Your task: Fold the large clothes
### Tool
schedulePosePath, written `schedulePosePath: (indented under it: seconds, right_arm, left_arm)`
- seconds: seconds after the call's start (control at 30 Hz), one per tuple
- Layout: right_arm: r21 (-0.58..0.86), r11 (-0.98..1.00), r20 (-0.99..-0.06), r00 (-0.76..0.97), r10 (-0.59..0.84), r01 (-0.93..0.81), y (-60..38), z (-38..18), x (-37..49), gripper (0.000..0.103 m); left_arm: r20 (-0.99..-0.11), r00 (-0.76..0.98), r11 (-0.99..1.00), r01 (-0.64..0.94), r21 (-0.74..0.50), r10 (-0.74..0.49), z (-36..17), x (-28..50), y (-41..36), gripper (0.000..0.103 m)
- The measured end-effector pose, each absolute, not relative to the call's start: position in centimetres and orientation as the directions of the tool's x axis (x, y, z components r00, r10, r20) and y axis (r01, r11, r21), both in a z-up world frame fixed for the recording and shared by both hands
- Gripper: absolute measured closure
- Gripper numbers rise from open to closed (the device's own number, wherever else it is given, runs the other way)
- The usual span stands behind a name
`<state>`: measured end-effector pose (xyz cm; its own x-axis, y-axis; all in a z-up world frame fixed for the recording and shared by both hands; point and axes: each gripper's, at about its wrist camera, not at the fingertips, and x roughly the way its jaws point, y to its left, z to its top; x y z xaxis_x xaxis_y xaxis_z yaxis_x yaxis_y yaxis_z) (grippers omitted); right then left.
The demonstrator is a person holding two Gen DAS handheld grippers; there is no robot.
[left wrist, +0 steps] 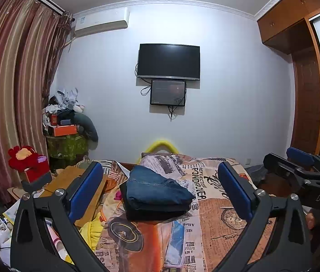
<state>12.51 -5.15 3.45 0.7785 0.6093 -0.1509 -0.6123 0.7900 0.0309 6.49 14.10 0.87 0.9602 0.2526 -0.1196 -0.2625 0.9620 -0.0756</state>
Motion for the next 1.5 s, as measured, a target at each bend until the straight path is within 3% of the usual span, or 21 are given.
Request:
schedulePosePath:
  seconds: [1.5]
  right_arm:
    - [0.027,0.792,-0.197,0.773,0.603,-0.61,-4.9,3.0,12.4,0.006]
  left_arm:
    - [-0.195,0.967,0.972,-0.193,-0.133,0.165,-0.5,7.8,15.3,0.001]
